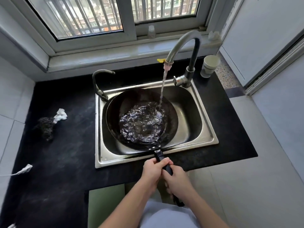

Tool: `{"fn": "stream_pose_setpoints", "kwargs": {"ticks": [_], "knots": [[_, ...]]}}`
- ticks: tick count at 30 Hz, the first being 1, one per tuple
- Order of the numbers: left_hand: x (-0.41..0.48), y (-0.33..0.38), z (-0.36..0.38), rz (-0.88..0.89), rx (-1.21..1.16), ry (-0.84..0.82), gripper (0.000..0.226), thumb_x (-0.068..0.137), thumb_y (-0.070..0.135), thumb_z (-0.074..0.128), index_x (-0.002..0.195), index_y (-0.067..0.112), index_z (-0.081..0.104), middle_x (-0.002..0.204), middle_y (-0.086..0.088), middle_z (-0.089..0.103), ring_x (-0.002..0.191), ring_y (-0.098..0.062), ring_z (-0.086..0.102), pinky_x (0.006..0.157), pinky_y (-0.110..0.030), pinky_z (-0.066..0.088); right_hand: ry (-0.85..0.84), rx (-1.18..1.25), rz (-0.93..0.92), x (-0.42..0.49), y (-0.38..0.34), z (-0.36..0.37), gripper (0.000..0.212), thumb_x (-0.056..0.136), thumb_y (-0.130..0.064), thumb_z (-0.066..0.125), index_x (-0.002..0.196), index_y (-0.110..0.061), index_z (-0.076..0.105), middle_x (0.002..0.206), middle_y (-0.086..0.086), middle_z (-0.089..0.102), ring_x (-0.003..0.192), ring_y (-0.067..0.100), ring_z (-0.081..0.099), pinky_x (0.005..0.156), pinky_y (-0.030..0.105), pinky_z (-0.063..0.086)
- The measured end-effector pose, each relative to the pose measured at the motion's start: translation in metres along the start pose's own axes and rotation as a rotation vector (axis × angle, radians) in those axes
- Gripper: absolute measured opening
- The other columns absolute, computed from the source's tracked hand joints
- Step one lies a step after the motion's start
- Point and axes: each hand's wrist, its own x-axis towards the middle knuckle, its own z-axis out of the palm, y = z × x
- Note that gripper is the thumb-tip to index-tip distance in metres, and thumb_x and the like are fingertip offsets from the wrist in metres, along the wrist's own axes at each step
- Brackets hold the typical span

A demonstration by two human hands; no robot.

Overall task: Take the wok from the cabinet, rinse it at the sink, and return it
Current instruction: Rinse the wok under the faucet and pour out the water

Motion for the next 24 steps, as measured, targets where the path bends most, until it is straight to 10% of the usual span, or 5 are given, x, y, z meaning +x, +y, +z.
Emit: {"fn": "stream_pose_setpoints", "kwargs": {"ticks": [24], "knots": [[0.018, -0.002, 0.001, 0.088, 0.041, 0.162, 0.006, 0.083, 0.006, 0.074, 0.078, 0.007, 0.074, 0.087, -0.016, 0.078, 0.084, -0.029, 0.072, 0.082, -0.042, 0.057, -0.072, 0.015, -0.145, 0.025, 0.006, -0.003, 0.023, 0.092, -0.026, 0.059, 0.071, -0.016, 0.059, 0.046, -0.003, 0.057, 0.037, 0.01, 0.052, 0.042, 0.024, 0.039]]}}
